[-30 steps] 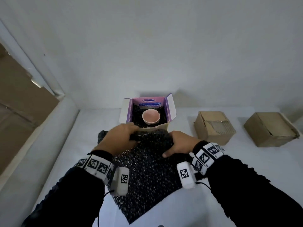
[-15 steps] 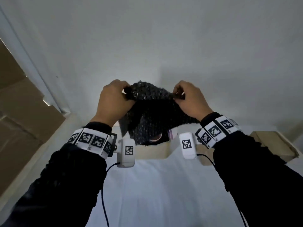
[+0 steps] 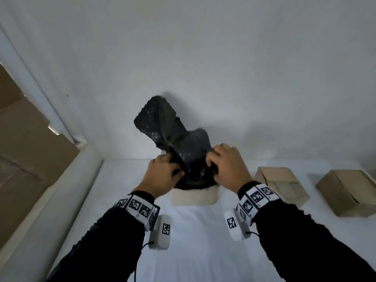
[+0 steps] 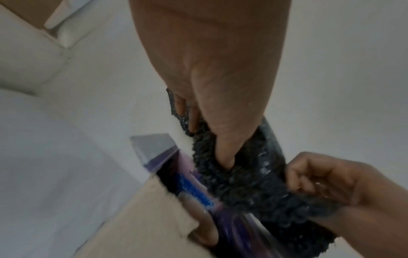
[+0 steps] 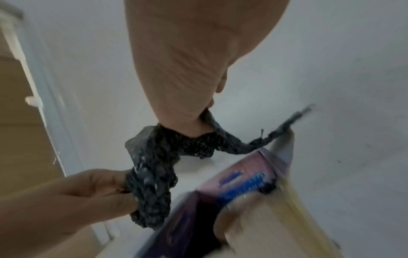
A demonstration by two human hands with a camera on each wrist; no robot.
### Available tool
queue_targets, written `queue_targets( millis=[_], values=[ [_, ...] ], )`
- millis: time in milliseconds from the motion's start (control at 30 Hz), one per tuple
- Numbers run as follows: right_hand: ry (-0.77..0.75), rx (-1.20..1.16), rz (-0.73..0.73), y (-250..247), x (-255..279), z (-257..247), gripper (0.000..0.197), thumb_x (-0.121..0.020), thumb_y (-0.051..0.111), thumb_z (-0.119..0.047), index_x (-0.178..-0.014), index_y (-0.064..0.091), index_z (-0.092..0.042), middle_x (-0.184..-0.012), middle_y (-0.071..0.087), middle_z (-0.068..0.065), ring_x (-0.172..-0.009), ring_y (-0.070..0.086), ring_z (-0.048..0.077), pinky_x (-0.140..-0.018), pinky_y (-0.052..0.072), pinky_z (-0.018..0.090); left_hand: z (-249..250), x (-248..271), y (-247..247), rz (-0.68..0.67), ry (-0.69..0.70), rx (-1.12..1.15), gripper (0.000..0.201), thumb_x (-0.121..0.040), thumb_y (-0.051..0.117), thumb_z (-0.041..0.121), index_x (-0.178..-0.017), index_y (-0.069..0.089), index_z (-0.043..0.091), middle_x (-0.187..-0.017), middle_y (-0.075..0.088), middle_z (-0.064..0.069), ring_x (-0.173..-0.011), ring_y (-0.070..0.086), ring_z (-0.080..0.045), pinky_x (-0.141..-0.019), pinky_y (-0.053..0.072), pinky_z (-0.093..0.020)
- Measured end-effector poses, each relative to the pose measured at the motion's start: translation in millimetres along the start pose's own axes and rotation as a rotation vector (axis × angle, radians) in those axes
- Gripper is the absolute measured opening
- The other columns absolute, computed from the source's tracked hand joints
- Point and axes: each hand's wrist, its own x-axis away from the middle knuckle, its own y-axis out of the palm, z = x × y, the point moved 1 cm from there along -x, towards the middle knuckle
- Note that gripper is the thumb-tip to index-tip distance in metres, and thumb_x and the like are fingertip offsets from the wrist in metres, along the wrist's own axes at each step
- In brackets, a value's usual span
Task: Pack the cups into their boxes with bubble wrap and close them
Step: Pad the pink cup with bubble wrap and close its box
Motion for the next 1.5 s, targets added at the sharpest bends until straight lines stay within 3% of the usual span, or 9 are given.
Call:
queue_targets(
  millis=[233, 467, 667, 767, 900, 1100, 1267, 1400, 1500],
  values=[
    [-0.114, 0.137, -0.458, 45, 13, -8, 0.021, -0.074, 0.054, -0.029, -0.087, 0.069, -0.024, -0.087, 0.064, -0.004, -0.089, 0.057, 0.022, -0.077, 0.037, 0.037, -5, 14, 41, -0.118, 0.030, -0.301, 0.039, -0.081, 0.040, 0.046, -0.082, 0.076, 0.032, -0.104, 0.066, 0.005, -0.107, 0.044, -0.025, -0.096, 0.032, -0.051],
    [0.039, 0.099, -0.636, 51, 3, -14, 0.063, -0.097, 0.017, -0.058, -0.088, 0.063, -0.016, -0.084, 0.069, 0.003, -0.080, 0.056, 0.019, -0.090, 0.033, 0.037, 2, 7, 45, -0.277, 0.126, -0.325, 0.076, -0.088, -0.007, 0.058, -0.134, 0.052, 0.042, -0.127, 0.061, 0.016, -0.133, 0.036, -0.013, -0.109, -0.022, -0.060],
    [0.173, -0.084, -0.987, 46, -23, -12, 0.037, -0.098, 0.036, -0.031, -0.073, 0.055, -0.010, -0.078, 0.058, 0.005, -0.075, 0.052, 0.024, -0.072, 0.041, 0.033, 6, -6, 46, -0.440, 0.085, -0.487, 0.050, -0.100, 0.028, 0.042, -0.148, 0.034, 0.032, -0.145, 0.048, 0.005, -0.138, 0.027, -0.026, -0.107, -0.015, -0.068],
    [0.303, -0.408, -0.836, 30, -37, 4, 0.024, -0.092, 0.053, -0.019, -0.074, 0.063, -0.005, -0.073, 0.066, 0.006, -0.062, 0.059, 0.020, -0.059, 0.051, 0.025, 6, -9, 40, -0.424, 0.089, -0.529, 0.040, -0.091, 0.047, 0.051, -0.125, 0.060, 0.035, -0.132, 0.056, 0.008, -0.132, 0.034, -0.023, -0.109, -0.001, -0.067],
    [0.493, -0.407, -0.319, 34, -61, 22, 0.016, -0.089, 0.057, -0.019, -0.100, 0.061, -0.008, -0.093, 0.068, 0.010, -0.086, 0.064, 0.029, -0.071, 0.049, 0.033, 4, -15, 31, -0.163, 0.030, -0.475, 0.047, -0.060, 0.075, 0.061, -0.094, 0.067, 0.029, -0.103, 0.059, 0.007, -0.107, 0.047, -0.020, -0.099, 0.025, -0.044],
    [0.641, -0.554, -0.454, 89, -71, 12, 0.060, -0.089, 0.067, -0.028, -0.137, 0.034, -0.014, -0.117, 0.065, 0.012, -0.107, 0.063, 0.031, -0.088, 0.051, 0.038, -11, -17, 44, -0.272, 0.030, -0.394, 0.062, -0.088, 0.047, 0.057, -0.142, 0.037, 0.027, -0.145, 0.046, 0.003, -0.139, 0.027, -0.023, -0.111, 0.022, -0.044],
    [0.474, -0.319, -0.144, 78, -59, 17, 0.033, -0.081, 0.057, -0.011, -0.107, 0.040, -0.023, -0.075, 0.056, -0.001, -0.060, 0.054, 0.024, -0.053, 0.037, 0.031, -23, -14, 50, -0.359, 0.035, -0.397, 0.081, -0.079, 0.000, 0.063, -0.151, 0.020, 0.034, -0.149, 0.043, 0.005, -0.143, 0.015, -0.023, -0.114, 0.009, -0.054],
    [0.374, 0.067, -0.248, 51, -56, 26, 0.014, -0.087, 0.053, -0.008, -0.098, 0.059, -0.015, -0.095, 0.056, 0.006, -0.076, 0.059, 0.032, -0.057, 0.035, 0.031, -19, -21, 50, -0.306, 0.072, -0.389, 0.057, -0.094, 0.034, 0.059, -0.146, 0.034, 0.037, -0.138, 0.053, 0.005, -0.141, 0.022, -0.021, -0.114, 0.006, -0.057],
    [0.379, 0.181, -0.374, 45, -52, 30, 0.015, -0.090, 0.051, -0.009, -0.095, 0.065, -0.010, -0.099, 0.060, 0.008, -0.084, 0.063, 0.030, -0.060, 0.038, 0.032, -14, -28, 45, -0.119, 0.122, -0.344, 0.043, -0.083, 0.053, 0.060, -0.110, 0.063, 0.028, -0.102, 0.065, 0.004, -0.117, 0.048, -0.022, -0.107, 0.019, -0.049]
  ],
)
